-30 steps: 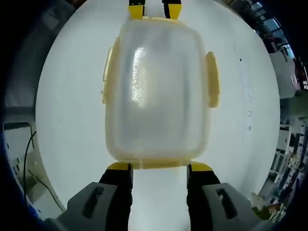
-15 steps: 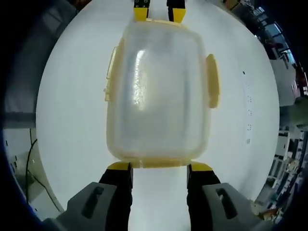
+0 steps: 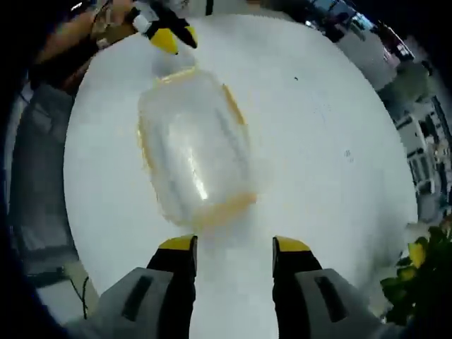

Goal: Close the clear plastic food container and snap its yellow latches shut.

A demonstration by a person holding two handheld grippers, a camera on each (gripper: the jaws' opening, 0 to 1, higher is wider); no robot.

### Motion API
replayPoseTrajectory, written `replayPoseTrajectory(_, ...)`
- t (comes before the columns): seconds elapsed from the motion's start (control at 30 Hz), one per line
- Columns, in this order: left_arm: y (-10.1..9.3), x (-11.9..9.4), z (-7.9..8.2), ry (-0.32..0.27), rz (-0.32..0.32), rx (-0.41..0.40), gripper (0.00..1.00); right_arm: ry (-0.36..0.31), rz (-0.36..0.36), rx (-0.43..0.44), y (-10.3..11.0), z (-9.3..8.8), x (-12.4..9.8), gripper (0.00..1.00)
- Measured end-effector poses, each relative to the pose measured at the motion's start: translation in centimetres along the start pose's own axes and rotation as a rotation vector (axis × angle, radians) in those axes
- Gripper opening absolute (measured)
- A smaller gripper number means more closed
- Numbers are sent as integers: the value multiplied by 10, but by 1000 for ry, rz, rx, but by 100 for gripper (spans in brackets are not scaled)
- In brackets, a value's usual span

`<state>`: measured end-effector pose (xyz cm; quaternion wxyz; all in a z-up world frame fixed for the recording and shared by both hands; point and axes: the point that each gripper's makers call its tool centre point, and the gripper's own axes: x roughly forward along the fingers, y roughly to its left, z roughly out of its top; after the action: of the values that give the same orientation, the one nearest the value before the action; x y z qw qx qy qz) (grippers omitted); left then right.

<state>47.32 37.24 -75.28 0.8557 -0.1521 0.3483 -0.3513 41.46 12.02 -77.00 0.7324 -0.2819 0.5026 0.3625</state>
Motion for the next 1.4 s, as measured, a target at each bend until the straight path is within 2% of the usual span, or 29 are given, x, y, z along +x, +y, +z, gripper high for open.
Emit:
replayPoseTrajectory(0.03,-3,-2,3,-39,-20,-142,29,-16,14,88,0,2,-3,36)
replayPoseTrajectory(0.07,-5,-1,4,-69,-36,-235,31,-33,23,156,-1,5,-3,36)
replayPoseTrajectory(0.1,-5,1,-1,-76,-35,-399,34,-51,24,283,-3,7,-3,38)
replayPoseTrajectory(0.13,-6,4,-14,-45,-43,-466,37,-92,25,389,-7,13,-3,39)
replayPoseTrajectory(0.17,-7,5,-17,-36,-44,-483,40,-117,40,473,-12,16,-1,40)
replayPoseTrajectory(0.2,-8,8,-31,9,-30,-521,43,-142,63,542,-15,20,0,40)
replayPoseTrajectory(0.23,-10,11,-39,38,-23,-507,45,-168,97,623,-13,23,4,40)
replayPoseTrajectory(0.3,-20,17,-43,39,-39,-535,42,-167,107,686,-12,21,11,40)
replayPoseTrajectory(0.33,-24,19,-41,39,-45,-516,40,-158,98,684,-13,18,13,39)
replayPoseTrajectory(0.4,-26,22,-39,36,-13,-431,35,-153,89,680,-12,16,17,38)
replayPoseTrajectory(0.47,-32,26,-36,40,-4,-355,27,-150,120,713,-5,17,21,35)
replayPoseTrajectory(0.5,-36,28,-38,62,-3,-349,26,-172,160,770,-2,22,20,34)
replayPoseTrajectory(0.57,-44,31,-42,106,-21,-349,25,-161,162,768,-2,19,22,35)
replayPoseTrajectory(0.6,-47,33,-42,110,-26,-355,26,-170,168,782,-2,21,22,35)
replayPoseTrajectory(0.7,-49,35,-50,182,-13,-279,25,-175,207,809,5,24,21,30)
replayPoseTrajectory(0.73,-51,37,-50,192,-19,-291,23,-167,222,824,-1,24,23,30)
replayPoseTrajectory(0.83,-56,38,-49,221,-51,-333,21,-166,234,840,7,24,23,29)
replayPoseTrajectory(1.03,-54,37,-61,312,-33,-340,18,-162,226,853,12,23,22,28)
replayPoseTrajectory(1.2,-50,35,-55,311,-14,-315,10,-150,217,844,17,24,21,28)
replayPoseTrajectory(1.33,-51,30,-47,301,-18,-313,8,-137,206,823,20,23,19,26)
replayPoseTrajectory(1.4,-52,31,-51,327,-18,-297,8,-128,202,817,21,23,19,26)
